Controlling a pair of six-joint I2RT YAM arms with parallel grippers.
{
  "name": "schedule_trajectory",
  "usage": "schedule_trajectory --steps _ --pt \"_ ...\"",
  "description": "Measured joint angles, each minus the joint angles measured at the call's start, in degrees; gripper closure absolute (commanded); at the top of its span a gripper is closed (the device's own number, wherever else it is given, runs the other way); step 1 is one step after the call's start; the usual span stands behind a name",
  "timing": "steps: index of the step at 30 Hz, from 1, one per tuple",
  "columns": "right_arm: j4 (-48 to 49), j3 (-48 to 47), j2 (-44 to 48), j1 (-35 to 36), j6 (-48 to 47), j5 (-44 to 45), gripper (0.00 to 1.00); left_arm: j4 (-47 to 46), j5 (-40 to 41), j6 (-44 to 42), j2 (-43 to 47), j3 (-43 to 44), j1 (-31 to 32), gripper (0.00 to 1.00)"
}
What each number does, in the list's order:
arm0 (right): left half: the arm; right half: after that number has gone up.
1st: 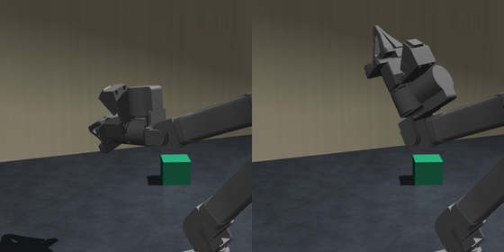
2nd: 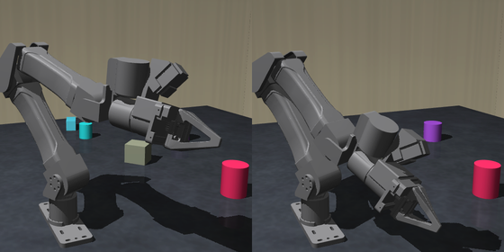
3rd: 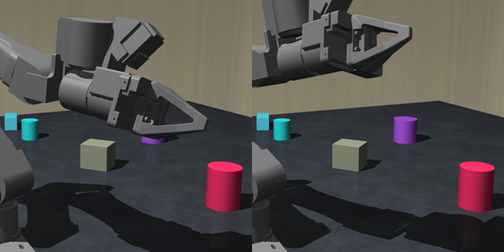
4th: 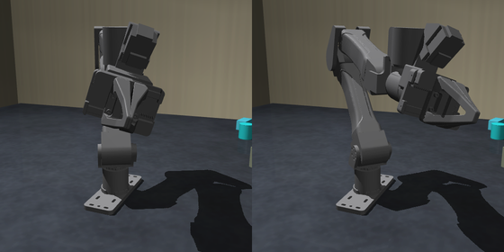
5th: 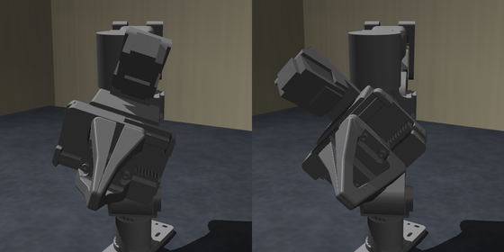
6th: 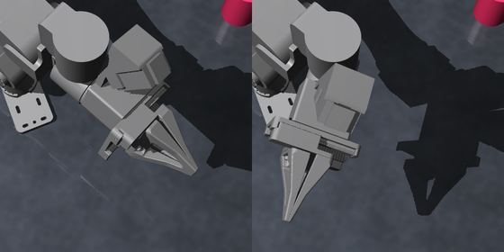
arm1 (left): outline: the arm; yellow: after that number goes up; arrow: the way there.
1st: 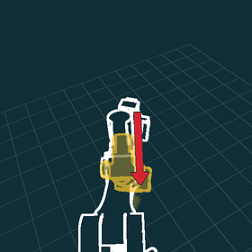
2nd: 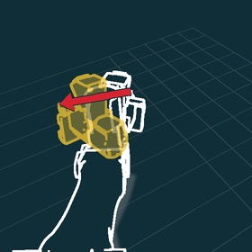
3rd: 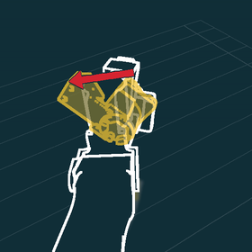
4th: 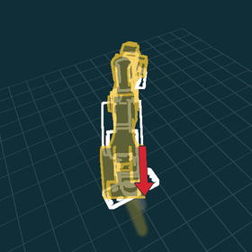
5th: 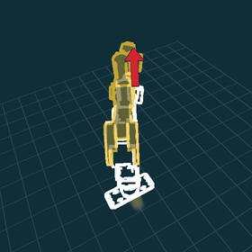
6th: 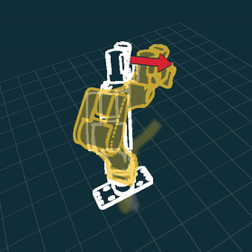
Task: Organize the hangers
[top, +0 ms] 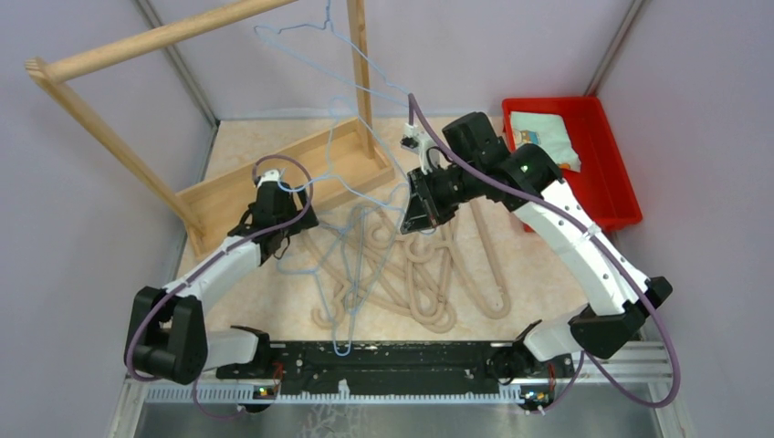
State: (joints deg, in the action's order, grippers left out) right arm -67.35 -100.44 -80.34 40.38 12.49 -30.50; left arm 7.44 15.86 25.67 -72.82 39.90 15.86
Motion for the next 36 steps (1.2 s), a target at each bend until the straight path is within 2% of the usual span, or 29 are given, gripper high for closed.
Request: schedule_trajectory --steps 6,14,18,26,30,36 --pt "3.56 -1.46 -2.75 -0.02 0.76 -6.25 1.00 0.04 0.02 0.00 1.25 -0.44 0.00 0.00" --pt "14.95 -18.99 -17.25 -0.04 4.42 -13.70 1.00 0.28 0.24 -0.31 3.08 -0.44 0.00 0.00" --pt "25.64 -26.64 -23.02 -0.52 10.54 -18.86 1.00 0.39 0.39 -0.44 3.19 -0.44 0.00 0.00" --pt "51.89 -26.84 -29.07 -1.66 28.98 -27.96 1.00 0.83 1.25 -0.96 3.65 -0.44 0.00 0.00" --pt "63.36 -27.21 -33.44 -2.38 38.38 -30.16 1.00 0.98 2.05 -1.51 4.28 -0.44 0.00 0.00" --pt "74.84 -28.70 -38.73 -4.07 47.93 -29.66 1.00 1.14 2.86 -1.70 4.59 -0.83 0.00 0.00"
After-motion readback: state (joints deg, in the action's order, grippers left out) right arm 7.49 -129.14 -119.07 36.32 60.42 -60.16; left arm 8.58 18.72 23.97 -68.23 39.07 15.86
